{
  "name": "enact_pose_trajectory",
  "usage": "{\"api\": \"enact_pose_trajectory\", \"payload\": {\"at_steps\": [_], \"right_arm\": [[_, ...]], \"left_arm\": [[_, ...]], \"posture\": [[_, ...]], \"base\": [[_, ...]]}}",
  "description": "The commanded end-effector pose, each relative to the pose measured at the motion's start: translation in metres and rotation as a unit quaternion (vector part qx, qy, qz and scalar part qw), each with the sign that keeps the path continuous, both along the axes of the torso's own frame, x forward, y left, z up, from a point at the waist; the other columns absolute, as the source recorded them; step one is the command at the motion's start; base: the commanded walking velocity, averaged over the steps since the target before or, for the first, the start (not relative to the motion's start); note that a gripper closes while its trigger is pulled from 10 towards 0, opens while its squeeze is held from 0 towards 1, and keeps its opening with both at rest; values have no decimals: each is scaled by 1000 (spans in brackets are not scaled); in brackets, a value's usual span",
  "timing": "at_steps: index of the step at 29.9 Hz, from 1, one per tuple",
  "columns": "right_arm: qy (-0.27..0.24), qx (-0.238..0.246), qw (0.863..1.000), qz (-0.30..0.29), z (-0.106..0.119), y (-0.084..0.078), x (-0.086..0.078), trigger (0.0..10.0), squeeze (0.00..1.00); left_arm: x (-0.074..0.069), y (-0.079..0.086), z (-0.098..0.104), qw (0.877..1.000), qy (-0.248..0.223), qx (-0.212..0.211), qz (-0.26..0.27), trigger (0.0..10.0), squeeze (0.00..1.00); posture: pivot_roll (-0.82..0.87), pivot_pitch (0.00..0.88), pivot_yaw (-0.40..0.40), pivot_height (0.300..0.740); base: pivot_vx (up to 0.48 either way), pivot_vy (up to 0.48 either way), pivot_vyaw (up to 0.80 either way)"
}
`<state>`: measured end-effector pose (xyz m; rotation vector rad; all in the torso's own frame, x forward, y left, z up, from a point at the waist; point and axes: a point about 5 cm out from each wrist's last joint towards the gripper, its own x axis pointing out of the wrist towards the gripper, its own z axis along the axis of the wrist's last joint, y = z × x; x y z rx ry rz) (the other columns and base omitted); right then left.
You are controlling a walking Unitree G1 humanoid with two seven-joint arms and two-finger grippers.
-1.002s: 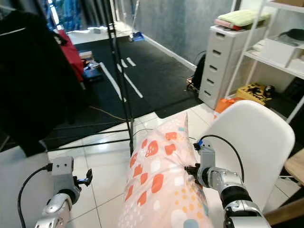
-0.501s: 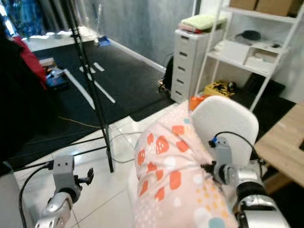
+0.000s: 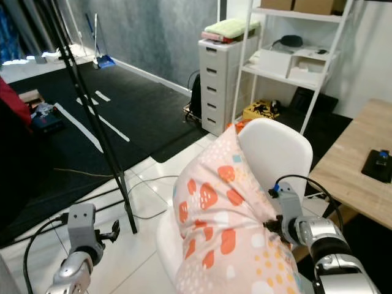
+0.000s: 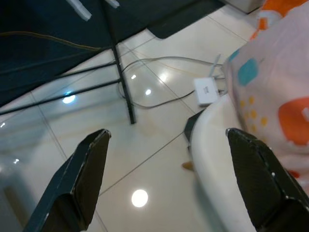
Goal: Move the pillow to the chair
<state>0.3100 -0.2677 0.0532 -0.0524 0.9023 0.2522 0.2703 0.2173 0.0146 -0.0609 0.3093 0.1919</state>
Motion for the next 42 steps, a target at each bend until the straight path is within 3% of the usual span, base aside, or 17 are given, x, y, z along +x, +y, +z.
{"api": "enact_pose_trajectory", "payload": {"at_steps": [1,6,20,42], "right_arm": [[-2,-27,1000,-15,2,-12,-2,10000,0],[-22,-32,999,-29,5,-15,1,10000,0],[-55,-8,997,-45,5,-7,6,10000,0],[-66,8,996,-57,4,-7,5,10000,0]], "left_arm": [[-2,3,-1,1000,0,4,3,10000,0],[-3,3,-1,1000,1,4,1,10000,0],[-2,8,0,1000,6,-6,17,10000,0],[-1,9,2,1000,8,7,14,10000,0]], "posture": [[-205,0,-1,740],[-204,0,1,740],[-196,0,8,740],[-198,0,11,740]], "base": [[0,0,-644],[0,0,-643],[0,0,0],[-286,0,0]]}}
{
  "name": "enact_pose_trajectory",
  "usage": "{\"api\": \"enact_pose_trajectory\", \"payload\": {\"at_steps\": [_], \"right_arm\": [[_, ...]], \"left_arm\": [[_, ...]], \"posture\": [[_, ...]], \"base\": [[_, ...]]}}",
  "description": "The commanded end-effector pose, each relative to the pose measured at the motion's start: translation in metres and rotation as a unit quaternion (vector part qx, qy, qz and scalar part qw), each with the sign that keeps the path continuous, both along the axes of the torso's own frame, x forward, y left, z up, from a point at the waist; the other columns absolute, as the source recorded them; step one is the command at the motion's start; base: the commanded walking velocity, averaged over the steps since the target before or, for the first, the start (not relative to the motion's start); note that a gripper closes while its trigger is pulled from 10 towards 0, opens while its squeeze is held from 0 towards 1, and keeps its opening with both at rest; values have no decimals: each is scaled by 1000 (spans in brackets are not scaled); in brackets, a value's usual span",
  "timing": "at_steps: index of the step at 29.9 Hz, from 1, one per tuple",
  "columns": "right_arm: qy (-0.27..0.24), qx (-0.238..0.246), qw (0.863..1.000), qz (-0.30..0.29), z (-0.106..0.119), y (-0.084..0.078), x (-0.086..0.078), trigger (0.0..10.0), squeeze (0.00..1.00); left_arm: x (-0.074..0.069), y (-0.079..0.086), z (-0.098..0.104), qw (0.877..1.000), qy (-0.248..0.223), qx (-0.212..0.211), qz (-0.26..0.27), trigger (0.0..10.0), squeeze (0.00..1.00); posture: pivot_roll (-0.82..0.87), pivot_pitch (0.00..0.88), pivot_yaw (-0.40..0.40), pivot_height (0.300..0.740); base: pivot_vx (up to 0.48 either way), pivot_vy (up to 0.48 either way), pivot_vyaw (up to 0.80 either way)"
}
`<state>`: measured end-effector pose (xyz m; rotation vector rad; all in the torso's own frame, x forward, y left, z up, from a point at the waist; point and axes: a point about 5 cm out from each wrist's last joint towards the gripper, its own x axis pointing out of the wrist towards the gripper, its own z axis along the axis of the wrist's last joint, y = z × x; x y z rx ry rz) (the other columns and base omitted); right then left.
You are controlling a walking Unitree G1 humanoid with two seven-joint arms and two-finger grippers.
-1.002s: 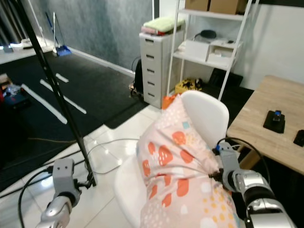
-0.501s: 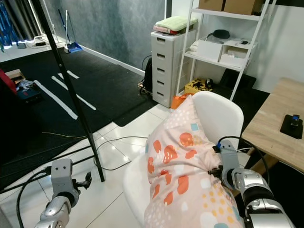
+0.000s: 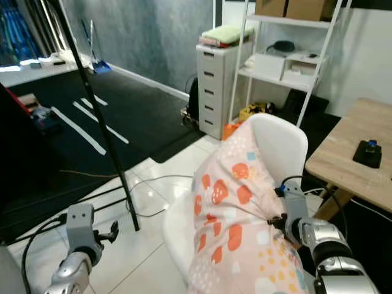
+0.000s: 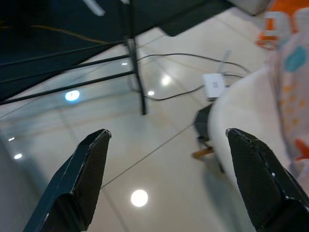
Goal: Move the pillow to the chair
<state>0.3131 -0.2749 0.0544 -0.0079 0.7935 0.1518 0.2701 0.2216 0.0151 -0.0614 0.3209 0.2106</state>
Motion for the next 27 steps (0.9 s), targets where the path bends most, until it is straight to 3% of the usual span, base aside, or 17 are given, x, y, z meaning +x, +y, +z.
{"api": "enact_pose_trajectory", "payload": {"at_steps": [1,10,20,24,25,27], "right_arm": [[-12,2,1000,-3,3,0,2,10000,0],[-25,6,1000,2,3,4,5,10000,0],[-20,32,999,25,1,9,4,10000,0],[-20,25,999,16,2,4,3,10000,0],[-37,8,998,41,4,4,4,10000,0],[-48,26,997,45,6,8,6,10000,0]], "left_arm": [[-1,5,1,1000,1,7,5,10000,0],[0,3,1,1000,2,10,2,10000,0],[1,3,3,1000,1,27,-9,10000,0],[0,1,2,999,1,28,-19,10000,0],[-1,-1,2,999,1,25,-26,10000,0],[-1,-1,2,999,1,25,-27,10000,0]], "posture": [[-198,0,11,740],[-196,0,9,740],[-197,0,7,740],[-199,0,9,740],[-199,0,11,740],[-200,0,15,740]], "base": [[0,0,0],[0,0,0],[0,0,-648],[0,0,0],[0,0,0],[0,0,0]]}}
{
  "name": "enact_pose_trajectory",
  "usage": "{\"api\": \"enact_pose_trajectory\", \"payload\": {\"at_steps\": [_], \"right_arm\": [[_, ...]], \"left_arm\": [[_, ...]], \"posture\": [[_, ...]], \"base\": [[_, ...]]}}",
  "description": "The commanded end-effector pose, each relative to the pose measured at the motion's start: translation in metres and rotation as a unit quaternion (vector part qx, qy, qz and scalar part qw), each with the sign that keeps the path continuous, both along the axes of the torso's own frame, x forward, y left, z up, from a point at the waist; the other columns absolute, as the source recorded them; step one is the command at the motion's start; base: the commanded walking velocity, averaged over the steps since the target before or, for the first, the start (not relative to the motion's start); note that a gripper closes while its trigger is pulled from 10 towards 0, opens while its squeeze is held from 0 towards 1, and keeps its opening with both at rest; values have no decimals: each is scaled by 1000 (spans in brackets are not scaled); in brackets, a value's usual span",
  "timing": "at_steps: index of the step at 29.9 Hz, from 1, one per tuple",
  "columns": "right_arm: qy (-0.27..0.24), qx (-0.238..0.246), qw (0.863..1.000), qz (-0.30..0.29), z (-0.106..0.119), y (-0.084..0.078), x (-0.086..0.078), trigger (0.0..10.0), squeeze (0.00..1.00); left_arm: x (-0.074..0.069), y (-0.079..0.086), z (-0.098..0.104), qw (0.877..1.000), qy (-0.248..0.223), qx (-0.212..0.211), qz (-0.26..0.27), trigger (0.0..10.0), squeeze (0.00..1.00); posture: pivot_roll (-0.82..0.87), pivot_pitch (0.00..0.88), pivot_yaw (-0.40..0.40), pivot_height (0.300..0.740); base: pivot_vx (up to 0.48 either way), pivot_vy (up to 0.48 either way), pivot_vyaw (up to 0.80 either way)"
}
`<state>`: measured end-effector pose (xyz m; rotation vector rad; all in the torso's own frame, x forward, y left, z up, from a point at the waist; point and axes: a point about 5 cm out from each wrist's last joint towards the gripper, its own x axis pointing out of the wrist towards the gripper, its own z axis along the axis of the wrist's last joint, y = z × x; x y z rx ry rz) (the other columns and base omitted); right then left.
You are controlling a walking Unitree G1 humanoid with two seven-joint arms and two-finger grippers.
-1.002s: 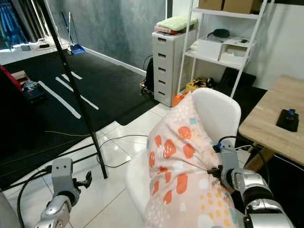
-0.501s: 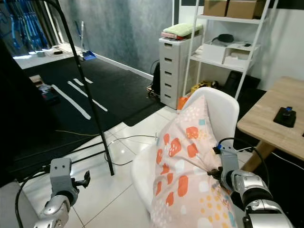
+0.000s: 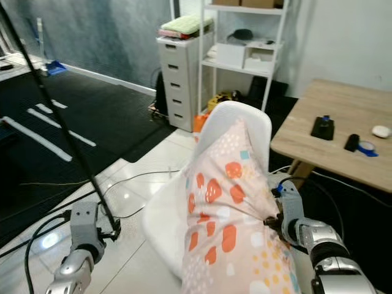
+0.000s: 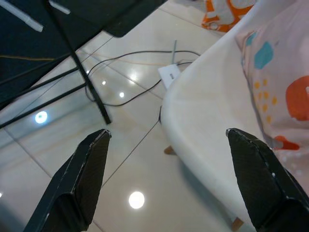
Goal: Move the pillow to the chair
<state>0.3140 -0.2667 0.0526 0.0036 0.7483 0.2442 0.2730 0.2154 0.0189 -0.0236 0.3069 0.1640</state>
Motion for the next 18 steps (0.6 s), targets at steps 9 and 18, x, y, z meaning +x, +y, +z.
{"api": "enact_pose_trajectory", "payload": {"at_steps": [9,18], "right_arm": [[-52,72,987,131,13,45,14,10000,0],[14,92,969,230,9,38,-5,10000,0]], "left_arm": [[-3,4,-2,1000,8,11,-7,10000,0],[-6,4,-3,1000,7,5,-16,10000,0]], "posture": [[-202,0,22,740],[-198,0,23,740]], "base": [[0,0,530],[0,0,441]]}}
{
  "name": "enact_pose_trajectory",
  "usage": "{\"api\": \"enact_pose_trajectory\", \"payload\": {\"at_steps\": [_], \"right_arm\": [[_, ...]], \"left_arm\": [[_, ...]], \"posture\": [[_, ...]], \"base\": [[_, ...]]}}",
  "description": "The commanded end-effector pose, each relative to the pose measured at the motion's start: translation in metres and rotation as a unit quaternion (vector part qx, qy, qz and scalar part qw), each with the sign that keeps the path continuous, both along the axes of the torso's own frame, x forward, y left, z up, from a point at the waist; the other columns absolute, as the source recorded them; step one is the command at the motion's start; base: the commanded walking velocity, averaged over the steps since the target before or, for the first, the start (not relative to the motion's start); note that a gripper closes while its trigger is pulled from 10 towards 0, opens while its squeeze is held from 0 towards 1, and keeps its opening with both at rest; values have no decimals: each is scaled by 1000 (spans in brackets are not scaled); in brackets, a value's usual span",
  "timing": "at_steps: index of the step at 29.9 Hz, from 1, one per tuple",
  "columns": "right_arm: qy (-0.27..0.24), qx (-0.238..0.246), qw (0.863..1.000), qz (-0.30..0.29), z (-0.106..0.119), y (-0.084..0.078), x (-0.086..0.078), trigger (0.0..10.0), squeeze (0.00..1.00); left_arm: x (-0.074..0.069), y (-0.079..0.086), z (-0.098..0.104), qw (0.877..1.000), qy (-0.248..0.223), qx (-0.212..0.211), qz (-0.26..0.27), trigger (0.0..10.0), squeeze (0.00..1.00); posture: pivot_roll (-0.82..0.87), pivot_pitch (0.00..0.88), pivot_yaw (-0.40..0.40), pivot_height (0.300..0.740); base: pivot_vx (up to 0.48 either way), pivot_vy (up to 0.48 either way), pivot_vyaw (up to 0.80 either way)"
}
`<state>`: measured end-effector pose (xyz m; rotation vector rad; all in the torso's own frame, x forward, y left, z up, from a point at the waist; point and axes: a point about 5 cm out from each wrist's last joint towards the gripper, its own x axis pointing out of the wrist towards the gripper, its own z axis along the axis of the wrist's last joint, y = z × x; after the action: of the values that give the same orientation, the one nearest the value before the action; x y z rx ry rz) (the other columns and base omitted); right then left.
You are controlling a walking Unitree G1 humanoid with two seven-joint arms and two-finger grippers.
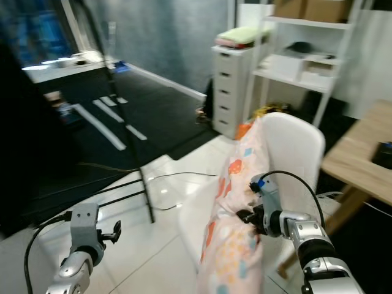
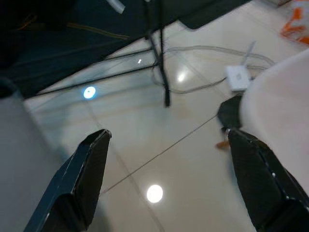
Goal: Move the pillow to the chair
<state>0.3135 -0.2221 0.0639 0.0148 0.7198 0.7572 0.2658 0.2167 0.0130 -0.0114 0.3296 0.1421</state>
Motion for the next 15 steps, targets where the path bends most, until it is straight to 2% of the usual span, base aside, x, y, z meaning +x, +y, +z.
{"api": "enact_pose_trajectory", "payload": {"at_steps": [1,2,5,11,15], "right_arm": [[26,-26,999,9,-4,-15,-9,10000,0],[26,-26,999,9,-4,-15,-9,10000,0],[50,-78,996,13,-7,-36,-19,10000,0],[51,-59,996,45,-5,-30,-22,10000,0],[23,-57,997,46,-2,-23,-16,10000,0]], "left_arm": [[0,2,3,1000,-4,-1,-10,10000,0],[0,2,3,1000,-4,-1,-10,10000,0],[0,-3,2,1000,-3,-2,-27,10000,0],[0,-5,2,999,1,0,-35,10000,0],[0,-1,2,1000,-2,-5,-21,10000,0]], "posture": [[-202,0,26,740],[-202,0,26,740],[-206,2,27,740],[-205,3,26,740],[-204,5,26,740]], "base": [[0,0,0],[0,0,0],[0,-116,0],[0,-480,0],[0,-356,0]]}}
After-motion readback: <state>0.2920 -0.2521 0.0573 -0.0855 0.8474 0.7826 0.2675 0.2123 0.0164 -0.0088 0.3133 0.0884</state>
